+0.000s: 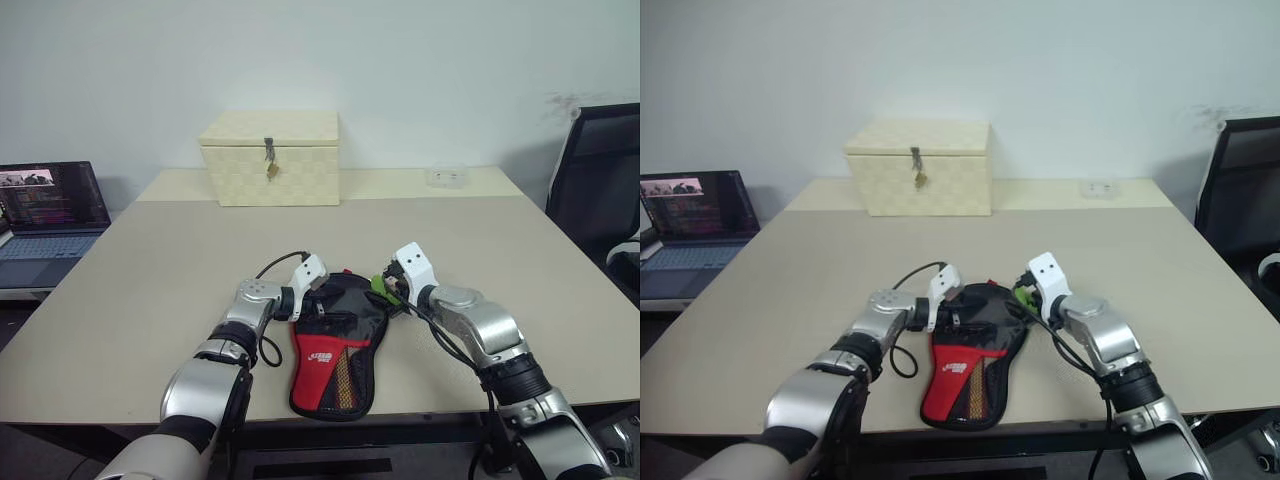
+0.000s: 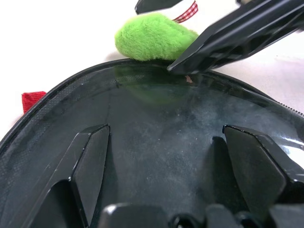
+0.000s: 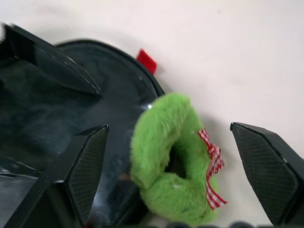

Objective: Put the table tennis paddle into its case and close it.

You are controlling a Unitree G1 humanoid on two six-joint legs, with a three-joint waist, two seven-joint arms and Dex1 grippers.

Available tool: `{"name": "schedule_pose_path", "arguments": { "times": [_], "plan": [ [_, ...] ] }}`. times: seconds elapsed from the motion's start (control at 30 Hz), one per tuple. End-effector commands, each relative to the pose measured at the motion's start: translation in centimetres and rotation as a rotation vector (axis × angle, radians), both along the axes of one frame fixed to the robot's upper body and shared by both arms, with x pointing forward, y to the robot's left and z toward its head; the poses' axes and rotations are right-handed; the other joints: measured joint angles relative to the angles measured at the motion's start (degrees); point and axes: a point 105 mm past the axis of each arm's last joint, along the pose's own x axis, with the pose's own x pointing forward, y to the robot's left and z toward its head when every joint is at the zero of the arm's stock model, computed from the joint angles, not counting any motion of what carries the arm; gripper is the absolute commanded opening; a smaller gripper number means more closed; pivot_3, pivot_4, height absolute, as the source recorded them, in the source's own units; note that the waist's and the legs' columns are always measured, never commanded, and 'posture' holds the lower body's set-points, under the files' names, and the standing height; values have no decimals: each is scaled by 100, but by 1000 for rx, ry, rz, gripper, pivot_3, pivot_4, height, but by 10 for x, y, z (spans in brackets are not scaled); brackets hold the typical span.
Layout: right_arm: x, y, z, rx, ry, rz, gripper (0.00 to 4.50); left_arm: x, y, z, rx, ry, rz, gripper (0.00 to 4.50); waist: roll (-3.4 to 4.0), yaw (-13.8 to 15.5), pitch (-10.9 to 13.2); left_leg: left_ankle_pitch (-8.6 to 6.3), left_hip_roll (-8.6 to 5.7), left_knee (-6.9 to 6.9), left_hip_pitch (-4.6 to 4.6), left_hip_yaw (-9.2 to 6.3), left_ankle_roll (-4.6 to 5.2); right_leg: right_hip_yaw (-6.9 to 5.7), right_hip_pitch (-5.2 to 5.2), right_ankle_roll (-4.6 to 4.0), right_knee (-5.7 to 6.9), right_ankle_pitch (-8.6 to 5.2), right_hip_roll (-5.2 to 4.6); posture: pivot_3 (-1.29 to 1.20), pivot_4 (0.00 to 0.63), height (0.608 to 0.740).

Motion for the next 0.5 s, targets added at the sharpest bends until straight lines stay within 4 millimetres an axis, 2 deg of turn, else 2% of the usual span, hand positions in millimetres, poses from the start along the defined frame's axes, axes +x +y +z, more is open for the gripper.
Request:
{"name": "schedule_pose_path", "arguments": {
  "times": [0.03, 0.07, 0.17, 0.5],
  "plan": [
    [9, -1, 13, -8, -69, -23, 4500, 0, -1, 3, -17, -19, -3, 4132, 0, -2, 0, 0, 0, 0, 1, 0, 0, 0, 0, 0, 0, 0, 0, 0, 150, 740],
    [11, -3, 12, -7, -67, -39, 4500, -1, -1, 3, -15, -19, -6, 4132, 0, -2, 0, 0, 0, 0, 1, 0, 0, 0, 0, 0, 1, 0, 0, 0, 150, 740],
    [14, -10, 12, 13, -64, -75, 3999, -2, -2, 0, -13, -17, -15, 4177, 0, 0, 0, 0, 0, 0, 1, 0, 0, 0, 0, -1, 1, 0, 0, 0, 150, 740],
    [14, -39, 19, 110, -19, -171, 530, -10, -12, -15, 20, 2, -53, 4177, 2, 15, -1, 0, 0, 0, 1, 0, 0, 2, 1, -1, 2, 1, -5, 0, 150, 740]
  ]
}}
